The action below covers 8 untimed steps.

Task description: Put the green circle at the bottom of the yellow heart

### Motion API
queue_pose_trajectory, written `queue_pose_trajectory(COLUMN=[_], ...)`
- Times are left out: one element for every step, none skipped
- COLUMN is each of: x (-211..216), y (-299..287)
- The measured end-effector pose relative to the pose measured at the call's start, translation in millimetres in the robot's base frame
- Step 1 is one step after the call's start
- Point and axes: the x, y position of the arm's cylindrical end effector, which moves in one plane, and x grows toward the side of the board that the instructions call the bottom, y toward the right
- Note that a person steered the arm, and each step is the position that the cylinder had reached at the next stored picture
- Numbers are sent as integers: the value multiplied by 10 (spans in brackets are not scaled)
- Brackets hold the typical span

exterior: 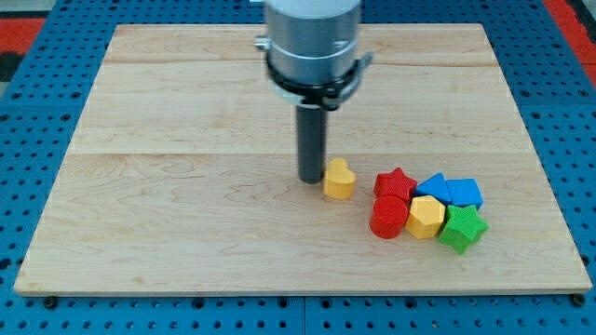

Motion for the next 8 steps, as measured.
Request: queue_pose_trajectory(x=[94, -4, -463, -1090, -1743, -2353, -2577, -2396], y=[284, 281, 32, 23, 35, 21, -481, -732])
